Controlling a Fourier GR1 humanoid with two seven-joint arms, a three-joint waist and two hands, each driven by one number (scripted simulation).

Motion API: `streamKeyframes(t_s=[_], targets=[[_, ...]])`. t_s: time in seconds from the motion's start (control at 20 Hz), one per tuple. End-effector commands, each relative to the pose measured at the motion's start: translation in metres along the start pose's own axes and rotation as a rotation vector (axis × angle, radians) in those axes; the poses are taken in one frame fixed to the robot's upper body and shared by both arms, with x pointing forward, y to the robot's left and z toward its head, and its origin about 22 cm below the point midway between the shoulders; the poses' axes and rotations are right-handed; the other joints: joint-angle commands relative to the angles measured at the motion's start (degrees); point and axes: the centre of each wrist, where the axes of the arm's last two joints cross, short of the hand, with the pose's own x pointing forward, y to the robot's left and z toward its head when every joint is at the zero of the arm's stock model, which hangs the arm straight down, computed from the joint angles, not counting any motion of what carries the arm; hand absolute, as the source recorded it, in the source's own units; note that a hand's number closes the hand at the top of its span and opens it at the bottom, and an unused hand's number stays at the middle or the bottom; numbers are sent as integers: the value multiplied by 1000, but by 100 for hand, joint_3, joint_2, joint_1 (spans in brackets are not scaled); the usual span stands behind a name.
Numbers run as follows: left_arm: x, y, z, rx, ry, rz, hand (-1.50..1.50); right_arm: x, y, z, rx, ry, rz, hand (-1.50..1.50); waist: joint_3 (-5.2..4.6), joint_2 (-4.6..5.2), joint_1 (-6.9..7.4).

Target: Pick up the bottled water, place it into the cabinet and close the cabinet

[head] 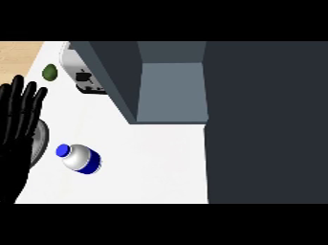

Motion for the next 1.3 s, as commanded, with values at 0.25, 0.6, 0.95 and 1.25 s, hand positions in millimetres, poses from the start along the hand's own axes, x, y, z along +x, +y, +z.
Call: streamKeyframes(t_s=[0.25,0.6,0.95,1.25], targets=[[18,62,18,-54,18,103,-150,30,-16,26,-26,-71,-19,-150,-153,-103,-20],[7,60,32,-37,357,247,-150,42,9,63,31,210,-155,-150,-151,-98,-61],[22,49,66,19,376,221,-150,86,4,87,54,219,-158,-150,-153,-100,-57],[26,48,76,34,403,167,-150,74,12,102,32,243,-168,-150,-152,-101,-76]])
